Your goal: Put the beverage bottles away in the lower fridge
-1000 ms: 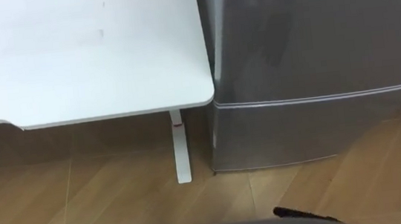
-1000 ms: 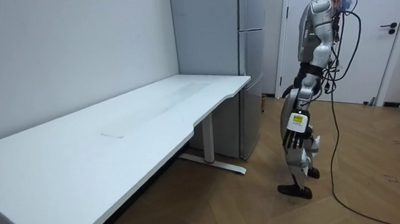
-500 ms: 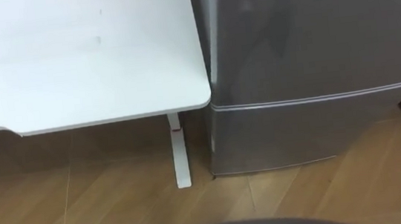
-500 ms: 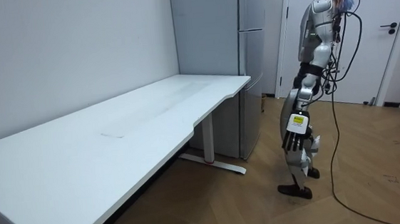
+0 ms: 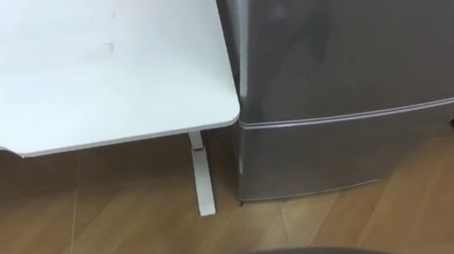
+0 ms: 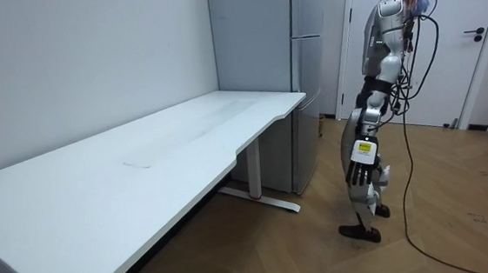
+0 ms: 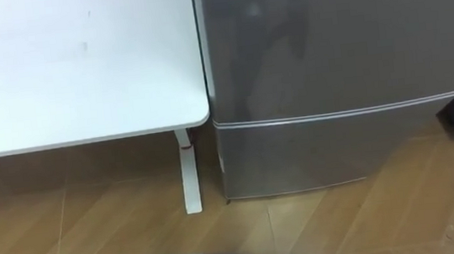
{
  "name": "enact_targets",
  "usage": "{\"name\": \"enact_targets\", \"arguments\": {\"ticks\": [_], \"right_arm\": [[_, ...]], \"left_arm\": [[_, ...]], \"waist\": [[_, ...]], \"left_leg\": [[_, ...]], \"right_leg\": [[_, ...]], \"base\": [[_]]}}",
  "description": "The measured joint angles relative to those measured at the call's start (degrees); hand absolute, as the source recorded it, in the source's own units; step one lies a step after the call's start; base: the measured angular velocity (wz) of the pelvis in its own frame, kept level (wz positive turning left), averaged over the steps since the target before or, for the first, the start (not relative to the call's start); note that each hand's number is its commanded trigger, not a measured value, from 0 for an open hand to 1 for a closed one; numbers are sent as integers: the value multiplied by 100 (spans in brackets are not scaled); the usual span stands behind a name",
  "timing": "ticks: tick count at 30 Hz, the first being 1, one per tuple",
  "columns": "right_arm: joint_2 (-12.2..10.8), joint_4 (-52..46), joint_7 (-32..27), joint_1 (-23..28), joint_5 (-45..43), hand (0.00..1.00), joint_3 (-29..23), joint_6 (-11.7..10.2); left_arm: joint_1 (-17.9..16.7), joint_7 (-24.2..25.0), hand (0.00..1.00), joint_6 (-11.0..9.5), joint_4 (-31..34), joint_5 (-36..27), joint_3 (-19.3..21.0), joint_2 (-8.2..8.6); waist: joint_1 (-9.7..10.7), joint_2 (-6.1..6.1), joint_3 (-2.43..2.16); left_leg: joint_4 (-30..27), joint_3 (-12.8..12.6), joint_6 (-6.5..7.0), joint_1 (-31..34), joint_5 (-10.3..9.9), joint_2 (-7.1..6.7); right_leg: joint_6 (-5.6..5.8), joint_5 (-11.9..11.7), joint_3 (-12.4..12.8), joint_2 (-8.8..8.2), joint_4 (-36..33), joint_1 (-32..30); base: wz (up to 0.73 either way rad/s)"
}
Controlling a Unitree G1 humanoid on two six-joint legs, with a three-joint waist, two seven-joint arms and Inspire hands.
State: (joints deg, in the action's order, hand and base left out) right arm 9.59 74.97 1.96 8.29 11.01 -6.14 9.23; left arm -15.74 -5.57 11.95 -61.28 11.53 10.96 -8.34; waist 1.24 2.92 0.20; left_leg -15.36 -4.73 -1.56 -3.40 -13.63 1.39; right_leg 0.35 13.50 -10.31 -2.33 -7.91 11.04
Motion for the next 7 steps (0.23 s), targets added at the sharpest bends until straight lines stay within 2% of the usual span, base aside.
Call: {"name": "enact_targets", "arguments": {"ticks": [4, 7], "right_arm": [[-2, 72, 1, -37, -542, 0, 45, 183], [-3, 72, -9, -36, -910, 0, 165, 250]], "left_arm": [[57, 0, 0, 102, -60, 75, -18, 1], [80, 1, 0, 150, -57, 164, -242, 1]], "waist": [[8, -11, 2], [12, -15, 2]], "left_leg": [[27, -5, 6, -19, -4, -16], [59, -3, 6, -30, -3, -27]], "right_leg": [[6, 4, 7, -14, -25, 6], [11, 7, 8, -23, -27, -1]], "base": [[-1], [0]]}}
